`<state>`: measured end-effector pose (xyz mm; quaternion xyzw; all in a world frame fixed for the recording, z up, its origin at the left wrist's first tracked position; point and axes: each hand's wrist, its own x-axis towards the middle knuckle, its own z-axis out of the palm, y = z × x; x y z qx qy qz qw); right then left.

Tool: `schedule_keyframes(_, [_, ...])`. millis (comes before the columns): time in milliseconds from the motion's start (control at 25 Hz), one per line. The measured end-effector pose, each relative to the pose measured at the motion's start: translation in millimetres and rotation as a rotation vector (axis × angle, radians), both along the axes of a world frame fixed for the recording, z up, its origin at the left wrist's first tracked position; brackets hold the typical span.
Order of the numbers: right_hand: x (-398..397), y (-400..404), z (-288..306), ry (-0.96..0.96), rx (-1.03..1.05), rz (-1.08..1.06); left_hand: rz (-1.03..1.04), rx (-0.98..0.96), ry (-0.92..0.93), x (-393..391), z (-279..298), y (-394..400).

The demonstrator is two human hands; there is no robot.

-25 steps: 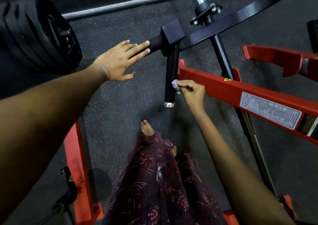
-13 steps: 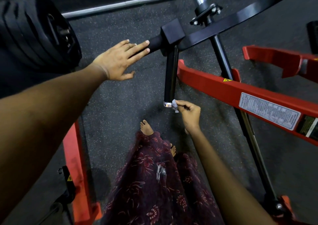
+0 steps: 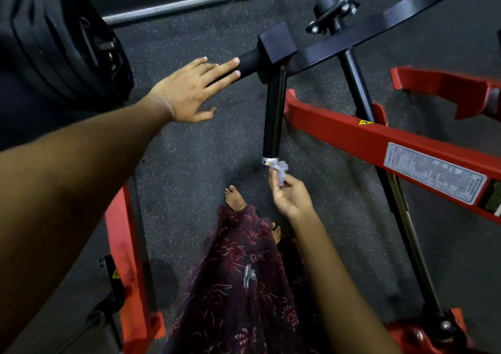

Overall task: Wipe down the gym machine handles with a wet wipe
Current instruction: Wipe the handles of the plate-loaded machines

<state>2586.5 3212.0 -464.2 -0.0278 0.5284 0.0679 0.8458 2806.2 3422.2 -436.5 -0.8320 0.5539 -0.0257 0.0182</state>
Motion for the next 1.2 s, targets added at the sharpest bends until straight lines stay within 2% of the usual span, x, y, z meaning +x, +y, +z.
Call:
schedule_keyframes(80, [1.7,-21.0,12.6,-0.025,-0.314,0.109,-0.001,-0.010,0.002,-0.8,0.7,-0.1])
schedule_keyframes(200, [27.0,-27.3,11.7,-0.027,-1.124,0.468,-0.010,-0.033,0.012,-1.3,1.3,-0.8])
schedule_keyframes(240, [33.5,-21.7,9.3,-0.082,-1.370,0.591,-0.009,-0.038,0.014,-1.3,0.8,-0.8])
schedule_keyframes(320, [29.9,-9.8,0.4,-0.224,-1.678,0.765,-0.011,-0.040,0.016,-0.5,-1.6,0.4])
schedule_keyframes(480, [1.3,-18.1,3.2,-0.395,-1.813,1.148,-0.009,-0.031,0.032,-0.6,-3.8,0.9])
schedule_keyframes(520, [4.0,-21.1,8.5,-0.416,-1.857,1.144,-0.005,-0.029,0.029,-0.5,-3.2,0.7])
schedule_keyframes(640, [54.9,-24.3,27.5,-0.367,-2.066,0.841,0.005,-0.019,0.019,-0.3,-0.8,0.2])
schedule_keyframes(720, [97.3,-21.4,35.4,-0.344,-2.202,0.718,0.005,-0.008,0.017,-1.2,0.8,-0.8])
schedule_keyframes(840, [117.6,-13.7,31.6,-0.370,-2.243,0.746,0.003,0.001,0.013,-1.7,0.2,-0.3])
schedule_keyframes(1000, [111.7,-23.8,22.7,-0.533,-2.340,0.831,0.020,0.011,0.042,-2.6,3.2,-0.1])
schedule_keyframes(1080, [117.5,-27.8,23.7,-0.543,-2.361,0.830,0.027,0.014,0.046,-2.7,5.8,-2.4])
schedule_keyframes(1200, [94.4,-27.6,13.4,-0.629,-2.326,0.860,0.021,0.020,0.037,-2.5,5.1,-3.2])
